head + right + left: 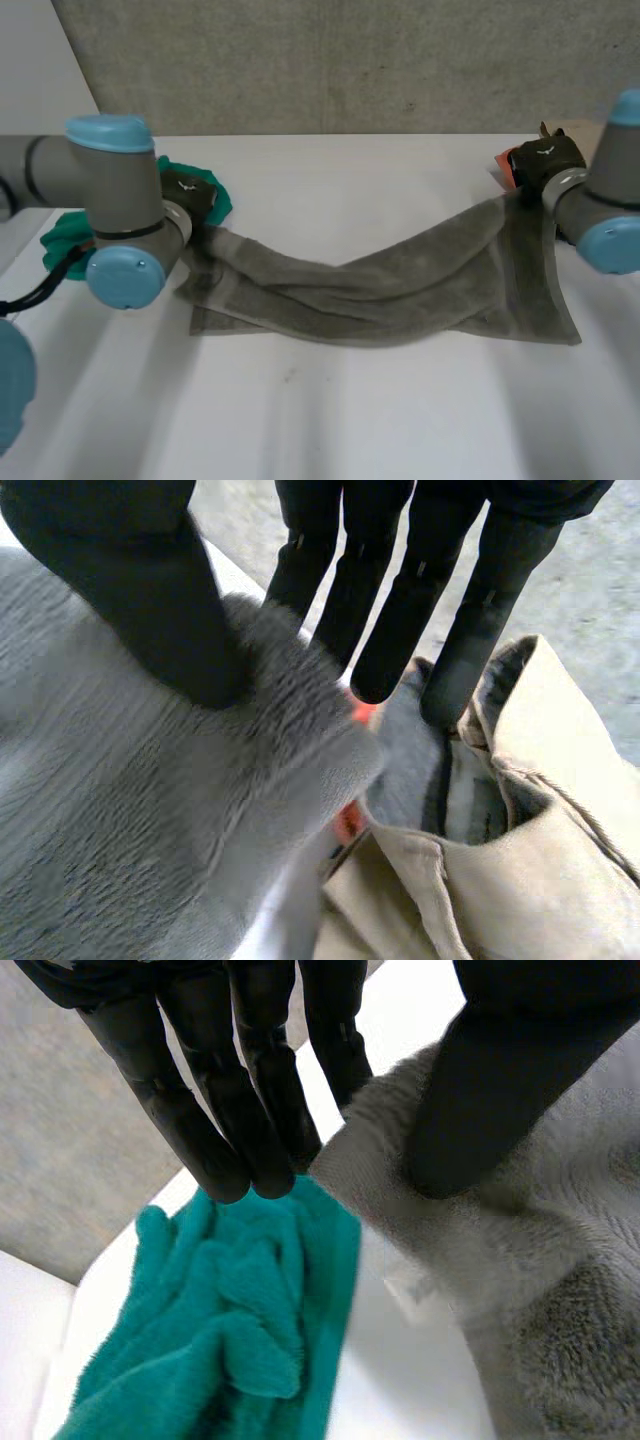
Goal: Fold the laundry.
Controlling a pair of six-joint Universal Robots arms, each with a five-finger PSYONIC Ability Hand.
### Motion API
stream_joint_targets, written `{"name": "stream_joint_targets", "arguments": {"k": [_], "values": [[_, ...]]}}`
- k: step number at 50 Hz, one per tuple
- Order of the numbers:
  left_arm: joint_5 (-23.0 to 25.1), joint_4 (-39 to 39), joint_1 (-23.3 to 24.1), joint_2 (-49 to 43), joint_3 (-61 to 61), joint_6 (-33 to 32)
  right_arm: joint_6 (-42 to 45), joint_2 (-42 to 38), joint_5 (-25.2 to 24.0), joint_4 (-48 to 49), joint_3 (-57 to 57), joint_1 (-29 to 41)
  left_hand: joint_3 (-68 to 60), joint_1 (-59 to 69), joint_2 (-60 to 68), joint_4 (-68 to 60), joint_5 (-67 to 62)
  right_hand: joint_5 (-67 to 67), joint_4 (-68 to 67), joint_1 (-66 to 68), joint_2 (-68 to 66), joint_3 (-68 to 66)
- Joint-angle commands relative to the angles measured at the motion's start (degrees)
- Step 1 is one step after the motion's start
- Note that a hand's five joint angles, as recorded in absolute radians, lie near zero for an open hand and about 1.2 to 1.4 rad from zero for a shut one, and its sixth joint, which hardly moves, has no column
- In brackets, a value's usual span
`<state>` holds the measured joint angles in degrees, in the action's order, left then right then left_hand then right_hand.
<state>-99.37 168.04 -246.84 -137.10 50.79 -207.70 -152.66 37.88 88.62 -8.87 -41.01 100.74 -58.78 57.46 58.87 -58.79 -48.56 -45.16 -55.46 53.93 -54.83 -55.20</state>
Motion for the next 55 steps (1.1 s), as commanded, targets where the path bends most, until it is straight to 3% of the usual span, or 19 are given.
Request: {"name": "stream_joint_targets", "arguments": {"k": [1,5,10,14,18,25,30,35,46,55], "values": [[-0.4,0.5,-0.7,1.2,-3.2,5.0,-1.7,-2.2,8.1,9.5,2.4,1.7,31.9,-30.5,-31.9,31.9,31.6,38.0,38.3,-36.8,37.7,38.1],[0.7,1.2,-1.2,5.7,-1.0,9.0,-2.3,1.6,7.5,5.7,0.9,2.3,48.8,-47.5,-48.9,48.8,48.6,45.2,45.5,-43.9,44.8,45.2],[4.7,1.2,-1.5,11.1,6.8,8.7,-2.0,9.5,2.5,-6.4,-6.5,1.6,48.8,-47.5,-48.9,48.8,48.6,45.2,45.5,-43.9,44.8,45.2],[8.0,1.3,-2.2,15.9,15.5,3.4,-1.0,16.6,-2.6,-15.7,-16.1,-0.5,48.8,-47.5,-48.9,48.8,48.6,45.2,45.5,-43.9,44.8,45.2],[10.1,3.2,-3.7,19.6,24.3,-4.7,0.6,22.1,-6.7,-20.7,-27.0,-2.9,38.5,-37.2,-38.6,38.5,38.3,39.4,39.7,-38.2,39.1,39.5],[15.8,7.7,-6.2,21.4,33.7,-13.3,1.1,26.5,-13.2,-13.8,-43.3,-6.2,27.9,-26.6,-28.0,27.9,27.7,23.8,24.1,-22.6,23.5,23.9],[19.3,9.2,-7.5,19.8,34.3,-14.0,1.1,26.8,-14.7,-3.6,-51.4,-6.9,28.4,-27.1,-28.5,28.4,28.2,21.9,22.2,-20.7,21.6,22.0],[18.8,9.2,-7.8,18.8,33.0,-12.2,1.2,26.5,-14.7,6.9,-57.1,-6.7,29.2,-27.9,-29.3,29.2,29.0,21.1,21.4,-19.9,20.8,21.2],[18.4,9.3,-6.9,19.1,32.8,-10.1,0.9,24.1,-13.3,22.0,-59.9,-5.8,30.4,-29.1,-30.5,30.4,30.2,7.8,8.1,-6.6,7.5,7.9],[18.6,9.5,-7.0,19.5,33.2,-10.0,0.3,23.3,-12.7,24.2,-59.0,-5.8,30.7,-29.4,-30.8,30.7,30.5,0.7,1.0,0.5,0.4,0.8]]}}
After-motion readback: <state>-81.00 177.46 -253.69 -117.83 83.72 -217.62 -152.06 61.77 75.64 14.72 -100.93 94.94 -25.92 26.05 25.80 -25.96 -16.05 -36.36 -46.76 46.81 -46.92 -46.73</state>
